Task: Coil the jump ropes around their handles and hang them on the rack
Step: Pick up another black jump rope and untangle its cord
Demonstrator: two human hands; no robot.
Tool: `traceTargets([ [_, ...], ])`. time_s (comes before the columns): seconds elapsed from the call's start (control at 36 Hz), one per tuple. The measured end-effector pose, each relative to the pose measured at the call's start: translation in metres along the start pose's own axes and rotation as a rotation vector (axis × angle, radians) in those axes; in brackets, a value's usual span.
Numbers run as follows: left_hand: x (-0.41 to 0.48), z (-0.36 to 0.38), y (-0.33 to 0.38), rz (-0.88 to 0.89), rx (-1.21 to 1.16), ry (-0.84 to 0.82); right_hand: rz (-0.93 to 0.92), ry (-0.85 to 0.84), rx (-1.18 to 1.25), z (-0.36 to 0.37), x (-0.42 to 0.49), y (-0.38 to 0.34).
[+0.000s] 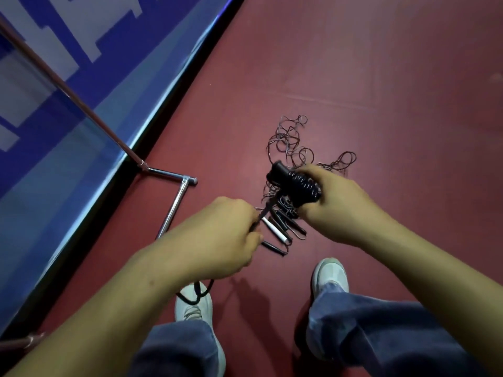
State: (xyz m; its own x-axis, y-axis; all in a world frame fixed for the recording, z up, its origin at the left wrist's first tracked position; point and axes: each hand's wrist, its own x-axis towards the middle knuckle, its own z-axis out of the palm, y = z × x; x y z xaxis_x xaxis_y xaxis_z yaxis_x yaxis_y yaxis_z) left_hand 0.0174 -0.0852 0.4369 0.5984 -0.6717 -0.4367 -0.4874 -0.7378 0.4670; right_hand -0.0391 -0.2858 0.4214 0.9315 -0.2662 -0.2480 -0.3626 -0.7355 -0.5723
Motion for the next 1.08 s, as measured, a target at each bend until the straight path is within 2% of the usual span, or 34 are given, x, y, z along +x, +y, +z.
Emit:
traceTargets([
  [0.08,0.0,-0.002,0.008,0.042,0.252,0.105,-0.007,-0.047,-0.206,0.012,-0.005,-0.001],
  [0.17,0.002,-0.012,0.009,0.07,0.394,0.183,-0.131,-0.132,-0.407,0.024,-0.015,-0.007],
  [0.22,0.004,-0.019,0.004,0.137,0.411,0.216,-0.227,-0.216,-0.49,0.026,-0.02,-0.011],
  [0.31,0.006,-0.028,-0.014,0.222,0.248,0.224,-0.365,-0.358,-0.505,0.017,-0.02,-0.013],
  [0.39,0.011,-0.031,-0.026,0.292,0.036,0.198,-0.463,-0.47,-0.333,0.007,-0.018,-0.009],
  [0.44,0.014,-0.033,-0.029,0.271,-0.157,0.176,-0.497,-0.494,-0.177,0.002,-0.02,-0.008],
  [0.61,0.015,-0.022,-0.028,0.194,-0.643,0.101,-0.441,-0.362,0.383,-0.008,-0.027,-0.012],
  [0.75,0.014,-0.012,-0.022,0.204,-0.812,-0.029,-0.367,-0.267,0.573,-0.022,-0.026,-0.008],
  [0.86,0.012,-0.005,-0.018,0.173,-1.058,-0.12,-0.313,-0.289,0.79,-0.02,-0.026,-0.007],
  [0.94,0.009,-0.005,-0.015,0.167,-1.088,-0.165,-0.26,-0.343,0.954,-0.019,-0.023,-0.003],
  [1.08,0.006,-0.014,-0.022,0.149,-1.06,-0.196,-0.176,-0.38,1.013,-0.015,-0.02,-0.004],
])
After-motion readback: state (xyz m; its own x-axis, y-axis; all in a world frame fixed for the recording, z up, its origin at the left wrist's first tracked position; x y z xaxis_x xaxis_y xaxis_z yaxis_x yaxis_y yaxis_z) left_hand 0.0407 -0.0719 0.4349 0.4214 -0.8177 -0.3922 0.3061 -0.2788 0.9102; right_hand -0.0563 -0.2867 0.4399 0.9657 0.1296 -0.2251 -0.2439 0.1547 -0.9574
